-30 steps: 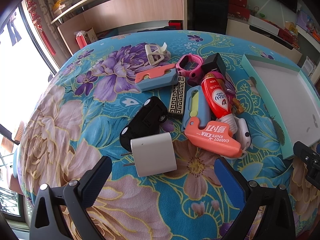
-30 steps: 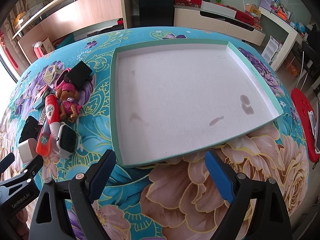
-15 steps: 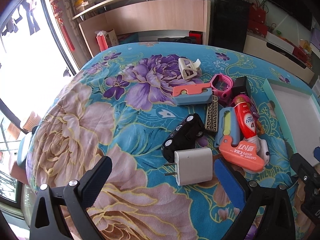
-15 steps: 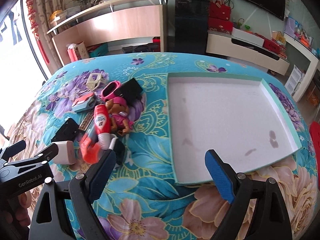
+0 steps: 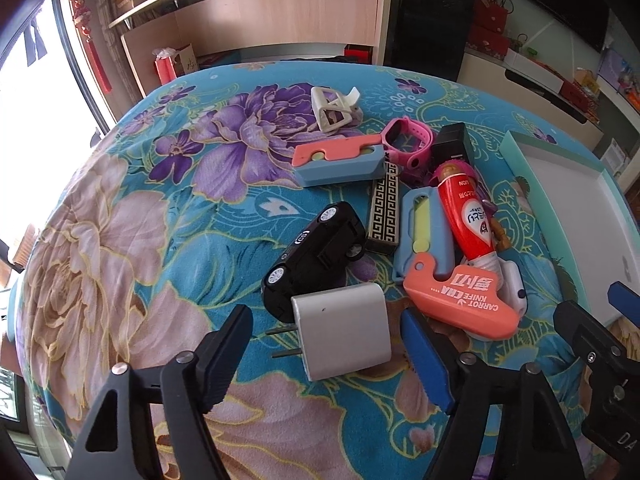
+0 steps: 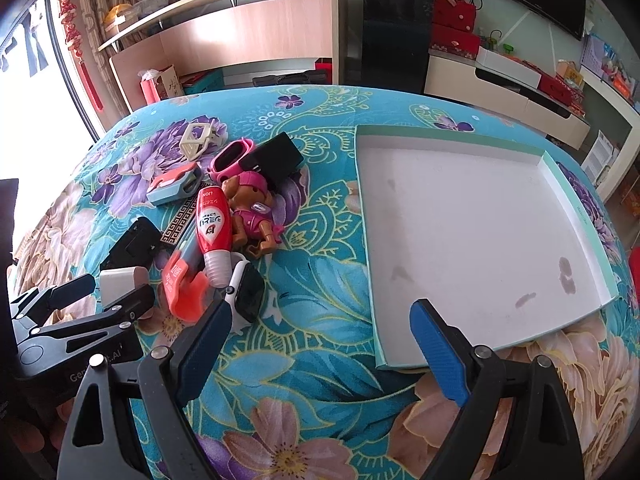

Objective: Organize rigid objects
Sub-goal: 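Grasp the white charger with the left tool while the right tool approaches the red bottle, then grasp the red LION bottle with the right tool while the left tool holds the charger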

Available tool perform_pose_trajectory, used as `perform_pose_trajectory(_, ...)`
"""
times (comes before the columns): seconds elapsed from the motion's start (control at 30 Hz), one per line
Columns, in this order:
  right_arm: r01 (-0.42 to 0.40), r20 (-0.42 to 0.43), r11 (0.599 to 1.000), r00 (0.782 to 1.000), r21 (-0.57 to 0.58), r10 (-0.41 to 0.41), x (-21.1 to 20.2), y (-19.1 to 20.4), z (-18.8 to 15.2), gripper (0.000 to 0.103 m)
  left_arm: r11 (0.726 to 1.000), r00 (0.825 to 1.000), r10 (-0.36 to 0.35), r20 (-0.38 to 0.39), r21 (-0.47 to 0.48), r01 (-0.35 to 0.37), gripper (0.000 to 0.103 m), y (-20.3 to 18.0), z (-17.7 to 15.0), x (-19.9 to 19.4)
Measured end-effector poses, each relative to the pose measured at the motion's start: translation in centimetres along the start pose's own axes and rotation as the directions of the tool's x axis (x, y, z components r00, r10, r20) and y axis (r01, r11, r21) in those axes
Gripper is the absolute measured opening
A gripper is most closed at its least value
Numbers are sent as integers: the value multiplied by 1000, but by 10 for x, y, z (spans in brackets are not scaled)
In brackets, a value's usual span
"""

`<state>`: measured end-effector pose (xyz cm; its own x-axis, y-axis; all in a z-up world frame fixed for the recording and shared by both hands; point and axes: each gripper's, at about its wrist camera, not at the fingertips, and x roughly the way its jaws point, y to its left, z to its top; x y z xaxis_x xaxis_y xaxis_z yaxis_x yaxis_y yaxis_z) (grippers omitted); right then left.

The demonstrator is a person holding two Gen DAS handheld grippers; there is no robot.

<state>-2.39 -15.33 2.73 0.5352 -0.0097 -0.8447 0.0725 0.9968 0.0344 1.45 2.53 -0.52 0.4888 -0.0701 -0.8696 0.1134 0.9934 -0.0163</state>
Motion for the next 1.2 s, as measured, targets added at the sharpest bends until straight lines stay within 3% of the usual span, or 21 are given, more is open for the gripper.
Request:
perform_pose_trajectory(0.13, 1, 2, 1000, 1000, -11, -1, 0, 3, 0, 91, 1000, 1000, -4, -16, -2, 4, 65, -1, 0, 7)
perform_pose_trajectory(0.63, -17, 39, 1000, 999, -11, 18, -8, 17, 23, 91, 993, 995, -97, 30, -71, 99, 63, 19, 4, -6)
perform_pose_trajectory(0.67, -23, 43, 1000, 999, -19, 24, -8, 20, 26, 91, 992, 995, -98, 35, -77, 101, 61, 22, 5, -7)
perform_pose_trajectory(0.7, -28, 45, 999, 999, -27, 29, -7, 24, 29, 91, 992, 995, -88, 44, -84, 91, 40, 24, 6, -8)
perform_pose_trajectory(0.77, -34, 48, 998, 998, -47, 37, -3, 32, 35, 91, 986, 992, -117, 49, -110, 122, 40, 32, 8, -9)
perform_pose_trajectory(1.07, -32, 12, 995, 999, -92, 33, 20, 54, 49, 91, 982, 991, -128, 23, -135, 130, 41, 43, 5, -4)
perform_pose_trajectory(1.2, -50, -2, 993, 999, -107, 50, 28, 61, 51, 87, 984, 992, -122, 17, -126, 123, 52, 43, 4, -5)
